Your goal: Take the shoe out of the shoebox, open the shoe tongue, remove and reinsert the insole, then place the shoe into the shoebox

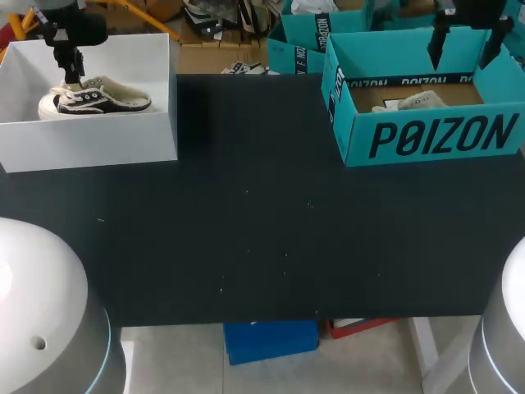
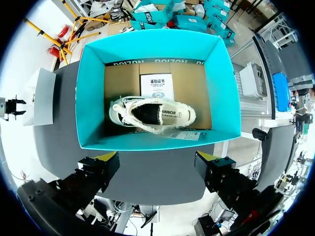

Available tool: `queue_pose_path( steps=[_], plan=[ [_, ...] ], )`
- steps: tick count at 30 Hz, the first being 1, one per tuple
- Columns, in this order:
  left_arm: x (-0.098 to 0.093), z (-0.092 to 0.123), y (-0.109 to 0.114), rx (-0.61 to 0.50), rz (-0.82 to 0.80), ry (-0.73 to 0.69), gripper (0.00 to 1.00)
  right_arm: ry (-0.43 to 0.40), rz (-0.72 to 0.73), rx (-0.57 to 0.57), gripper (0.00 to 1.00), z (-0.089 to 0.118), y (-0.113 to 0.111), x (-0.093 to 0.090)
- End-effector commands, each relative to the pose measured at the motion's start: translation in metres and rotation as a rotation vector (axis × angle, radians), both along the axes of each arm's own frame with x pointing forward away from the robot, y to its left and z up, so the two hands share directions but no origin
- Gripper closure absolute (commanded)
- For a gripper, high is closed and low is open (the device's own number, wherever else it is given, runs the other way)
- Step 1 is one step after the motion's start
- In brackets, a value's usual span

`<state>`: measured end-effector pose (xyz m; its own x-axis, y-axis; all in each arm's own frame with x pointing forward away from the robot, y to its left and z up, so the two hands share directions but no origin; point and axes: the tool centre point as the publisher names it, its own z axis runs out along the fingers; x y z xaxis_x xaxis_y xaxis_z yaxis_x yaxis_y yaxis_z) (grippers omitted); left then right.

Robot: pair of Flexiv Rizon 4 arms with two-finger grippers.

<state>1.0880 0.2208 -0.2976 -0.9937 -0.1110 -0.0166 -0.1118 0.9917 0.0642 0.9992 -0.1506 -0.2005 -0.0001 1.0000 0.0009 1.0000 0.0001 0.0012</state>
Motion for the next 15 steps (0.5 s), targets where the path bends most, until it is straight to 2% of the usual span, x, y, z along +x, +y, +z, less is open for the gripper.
queue_pose_path(
  steps=[1, 5, 15],
  plan=[
    [0.007, -0.017, -0.001, 0.006, -0.005, 0.005, 0.58, 0.001, 0.0, 0.0, 0.0, 0.0, 0.0, 0.001],
    [0.01, -0.027, 0.001, 0.007, -0.003, 0.006, 0.51, 0.001, 0.0, 0.0, 0.0, 0.0, 0.0, 0.001],
    [0.021, -0.049, 0.001, 0.01, -0.002, 0.01, 0.54, 0.001, 0.0, 0.0, 0.0, 0.0, 0.0, 0.001]
  ],
)
